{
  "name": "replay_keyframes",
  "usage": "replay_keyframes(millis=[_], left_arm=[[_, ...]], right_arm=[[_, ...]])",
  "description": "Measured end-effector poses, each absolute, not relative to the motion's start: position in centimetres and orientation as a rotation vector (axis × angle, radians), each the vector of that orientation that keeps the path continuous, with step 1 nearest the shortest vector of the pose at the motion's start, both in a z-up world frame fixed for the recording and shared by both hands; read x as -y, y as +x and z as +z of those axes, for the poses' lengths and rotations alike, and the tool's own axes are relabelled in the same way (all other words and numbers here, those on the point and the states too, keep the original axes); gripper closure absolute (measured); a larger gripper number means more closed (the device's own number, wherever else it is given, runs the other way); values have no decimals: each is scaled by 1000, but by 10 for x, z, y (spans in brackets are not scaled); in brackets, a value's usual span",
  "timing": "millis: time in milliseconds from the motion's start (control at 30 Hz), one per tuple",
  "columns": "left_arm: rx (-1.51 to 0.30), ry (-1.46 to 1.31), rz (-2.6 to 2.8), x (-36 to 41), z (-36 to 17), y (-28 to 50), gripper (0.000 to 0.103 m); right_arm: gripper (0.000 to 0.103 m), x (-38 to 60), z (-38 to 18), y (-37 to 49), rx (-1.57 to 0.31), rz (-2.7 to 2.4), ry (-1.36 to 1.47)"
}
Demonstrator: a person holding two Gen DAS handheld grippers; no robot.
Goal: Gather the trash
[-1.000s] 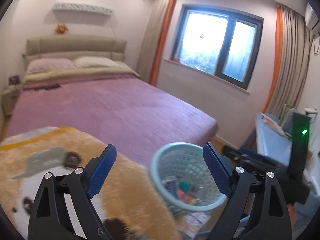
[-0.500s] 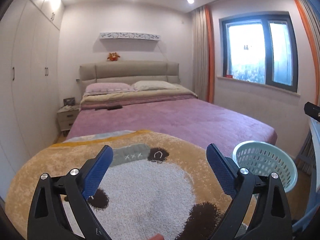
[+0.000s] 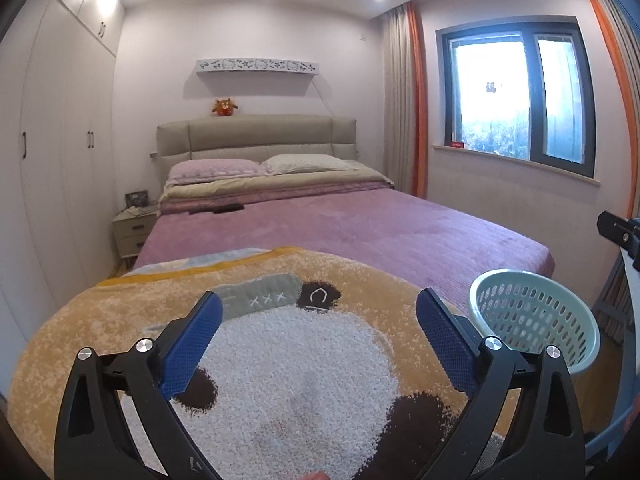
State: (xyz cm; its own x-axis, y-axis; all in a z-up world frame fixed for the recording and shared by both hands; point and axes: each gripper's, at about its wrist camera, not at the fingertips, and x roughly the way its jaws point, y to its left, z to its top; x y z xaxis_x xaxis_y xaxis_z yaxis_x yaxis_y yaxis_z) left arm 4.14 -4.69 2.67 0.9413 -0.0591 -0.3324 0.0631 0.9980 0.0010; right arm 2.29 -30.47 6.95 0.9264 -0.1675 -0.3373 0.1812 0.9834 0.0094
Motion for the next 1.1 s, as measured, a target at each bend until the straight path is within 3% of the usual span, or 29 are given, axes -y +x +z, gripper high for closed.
replay_keyframes(millis=[1100], left_arm=[[-324, 8, -56, 47, 31, 34, 7]], right_arm=[[35, 293, 62, 13, -367, -140, 57]])
